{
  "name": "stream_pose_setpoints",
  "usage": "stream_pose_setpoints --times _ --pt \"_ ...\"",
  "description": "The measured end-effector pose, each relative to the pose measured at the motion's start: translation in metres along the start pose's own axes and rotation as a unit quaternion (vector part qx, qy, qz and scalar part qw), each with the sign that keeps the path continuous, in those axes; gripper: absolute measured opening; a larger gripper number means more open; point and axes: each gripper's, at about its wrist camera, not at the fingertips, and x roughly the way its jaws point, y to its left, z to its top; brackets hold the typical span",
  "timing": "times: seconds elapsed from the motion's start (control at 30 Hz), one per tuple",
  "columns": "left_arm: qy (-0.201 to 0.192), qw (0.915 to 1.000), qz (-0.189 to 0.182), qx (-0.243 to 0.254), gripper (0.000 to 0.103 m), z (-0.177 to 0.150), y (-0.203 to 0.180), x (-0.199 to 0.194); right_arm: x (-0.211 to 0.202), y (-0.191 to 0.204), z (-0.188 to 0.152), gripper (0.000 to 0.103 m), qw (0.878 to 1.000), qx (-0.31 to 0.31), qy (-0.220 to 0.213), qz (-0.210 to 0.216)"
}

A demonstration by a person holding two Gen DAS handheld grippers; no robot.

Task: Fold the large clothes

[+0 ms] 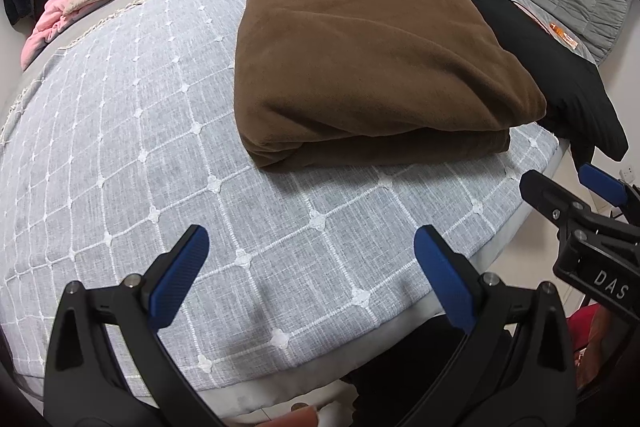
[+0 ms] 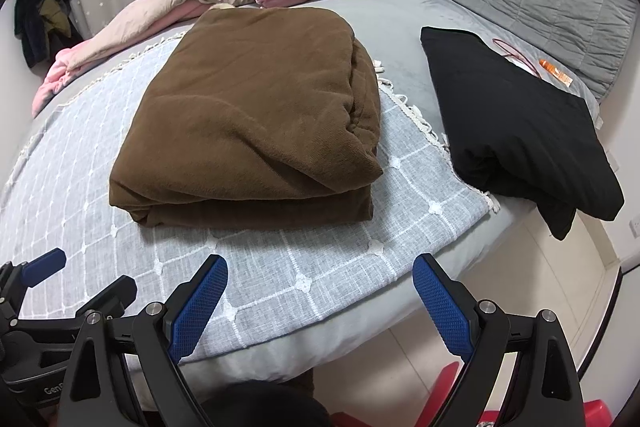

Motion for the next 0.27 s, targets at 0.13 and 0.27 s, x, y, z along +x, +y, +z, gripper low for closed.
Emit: stream_pose_setpoints --times 0.13,0.27 --pt "0.002 1.0000 -0.004 0.000 0.102 -0.0003 0.0006 0.0007 0.0005 -0.0003 0.0005 0.095 1.000 0.001 0.001 -0.001" --pt "0.008 0.9997 -0.020 -0.007 0.102 0.0000 0.0028 0.0027 0.0004 -0.0006 0.0017 0.095 1.000 0.003 0.002 -0.002"
